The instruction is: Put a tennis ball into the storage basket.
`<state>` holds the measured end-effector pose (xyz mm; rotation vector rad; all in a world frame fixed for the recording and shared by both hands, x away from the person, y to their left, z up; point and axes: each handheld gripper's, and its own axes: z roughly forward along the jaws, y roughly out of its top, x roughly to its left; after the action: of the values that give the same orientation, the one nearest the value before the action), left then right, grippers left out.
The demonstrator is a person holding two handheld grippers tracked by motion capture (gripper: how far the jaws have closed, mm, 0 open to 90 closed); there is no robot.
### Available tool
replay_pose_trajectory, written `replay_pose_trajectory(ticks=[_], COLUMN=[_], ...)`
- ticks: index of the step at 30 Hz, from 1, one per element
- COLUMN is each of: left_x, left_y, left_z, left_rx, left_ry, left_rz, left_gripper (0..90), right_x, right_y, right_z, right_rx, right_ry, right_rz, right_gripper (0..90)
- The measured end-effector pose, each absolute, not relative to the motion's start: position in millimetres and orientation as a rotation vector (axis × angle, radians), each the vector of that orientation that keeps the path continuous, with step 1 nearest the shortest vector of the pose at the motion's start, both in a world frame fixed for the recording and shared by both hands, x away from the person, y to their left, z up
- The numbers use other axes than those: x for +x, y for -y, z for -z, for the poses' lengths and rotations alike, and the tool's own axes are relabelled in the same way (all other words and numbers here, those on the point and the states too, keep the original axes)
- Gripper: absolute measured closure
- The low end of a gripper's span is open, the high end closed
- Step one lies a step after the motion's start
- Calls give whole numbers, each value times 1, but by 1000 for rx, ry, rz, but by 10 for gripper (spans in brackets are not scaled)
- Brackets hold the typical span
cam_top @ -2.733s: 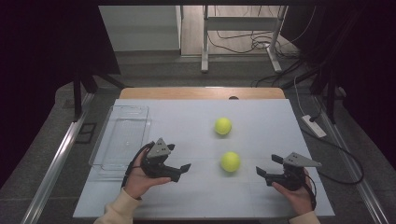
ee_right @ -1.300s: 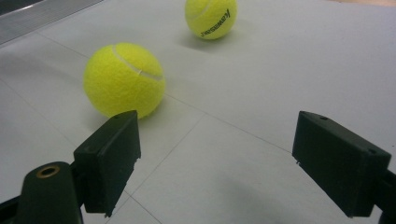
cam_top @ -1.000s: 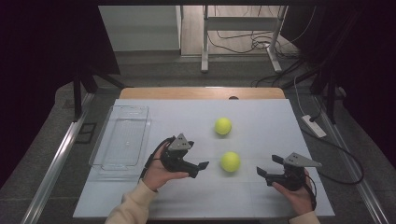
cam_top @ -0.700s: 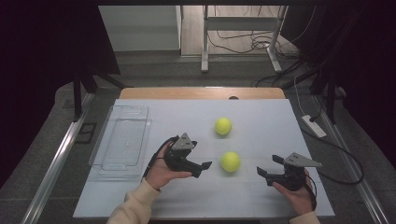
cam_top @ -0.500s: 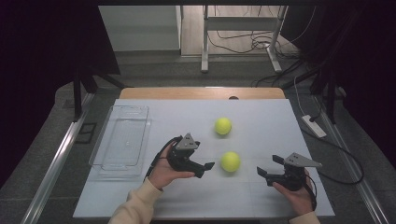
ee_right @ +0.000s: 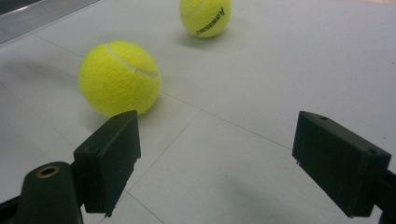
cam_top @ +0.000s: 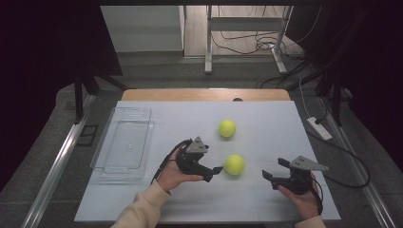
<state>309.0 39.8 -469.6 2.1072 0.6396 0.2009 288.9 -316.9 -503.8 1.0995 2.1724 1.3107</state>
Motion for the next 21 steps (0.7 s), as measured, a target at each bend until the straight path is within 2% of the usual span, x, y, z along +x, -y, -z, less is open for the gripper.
replay_pose_trajectory(ticks=[21], left_x=[320], left_y=[-15], left_z=[473], left_rx=[2135], left_ry=[-608], left_rz=[-169], left_gripper=[99], right_x=[289], right_y=[317], right_z=[505], right_rx=[1102], right_ry=[-2171], right_rz=[-1313], right_gripper=[154])
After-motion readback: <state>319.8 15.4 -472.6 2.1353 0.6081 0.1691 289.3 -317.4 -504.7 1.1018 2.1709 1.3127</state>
